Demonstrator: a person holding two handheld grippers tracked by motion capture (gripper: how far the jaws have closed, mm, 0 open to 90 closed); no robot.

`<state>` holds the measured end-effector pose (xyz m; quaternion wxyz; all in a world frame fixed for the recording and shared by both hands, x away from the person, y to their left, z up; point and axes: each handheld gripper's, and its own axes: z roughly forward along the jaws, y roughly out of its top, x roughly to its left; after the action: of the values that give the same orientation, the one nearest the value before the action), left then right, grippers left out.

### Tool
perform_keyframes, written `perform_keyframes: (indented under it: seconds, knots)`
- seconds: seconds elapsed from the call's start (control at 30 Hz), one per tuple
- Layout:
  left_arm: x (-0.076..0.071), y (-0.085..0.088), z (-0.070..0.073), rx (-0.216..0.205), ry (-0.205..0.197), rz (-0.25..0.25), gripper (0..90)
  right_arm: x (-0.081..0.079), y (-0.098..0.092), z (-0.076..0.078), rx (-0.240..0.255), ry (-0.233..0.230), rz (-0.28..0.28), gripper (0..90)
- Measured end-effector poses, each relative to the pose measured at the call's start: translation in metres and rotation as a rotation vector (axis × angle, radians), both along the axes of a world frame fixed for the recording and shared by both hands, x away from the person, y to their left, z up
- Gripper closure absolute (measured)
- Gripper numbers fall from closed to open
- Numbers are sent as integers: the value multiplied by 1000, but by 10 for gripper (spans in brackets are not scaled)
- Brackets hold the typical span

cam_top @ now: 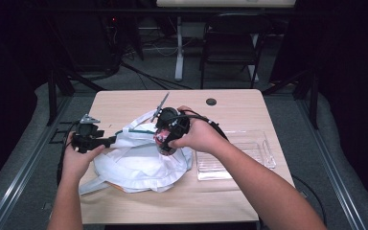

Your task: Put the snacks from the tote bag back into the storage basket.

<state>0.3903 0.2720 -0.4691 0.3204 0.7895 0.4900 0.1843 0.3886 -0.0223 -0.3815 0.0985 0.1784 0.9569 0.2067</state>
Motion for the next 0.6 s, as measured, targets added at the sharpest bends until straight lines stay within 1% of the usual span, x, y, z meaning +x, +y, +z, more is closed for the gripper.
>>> perform_keyframes:
  seconds: [0.07,0.1,0.13,0.3,0.47,0.6]
  knots:
    - [0,1,0,2,11,-2,418,0,-6,0,9,1,-7,251]
    - [0,1,0,2,11,-2,418,1,-11,1,14,5,-13,251]
    - [0,0,0,2,13,-1,418,1,-12,2,16,6,-15,251]
    - [0,1,0,-3,14,5,419,2,-27,3,9,3,-32,251]
    - [0,1,0,2,14,3,419,5,-44,2,9,4,-55,251]
    - [0,1,0,3,15,3,418,5,-56,2,-1,3,-67,251]
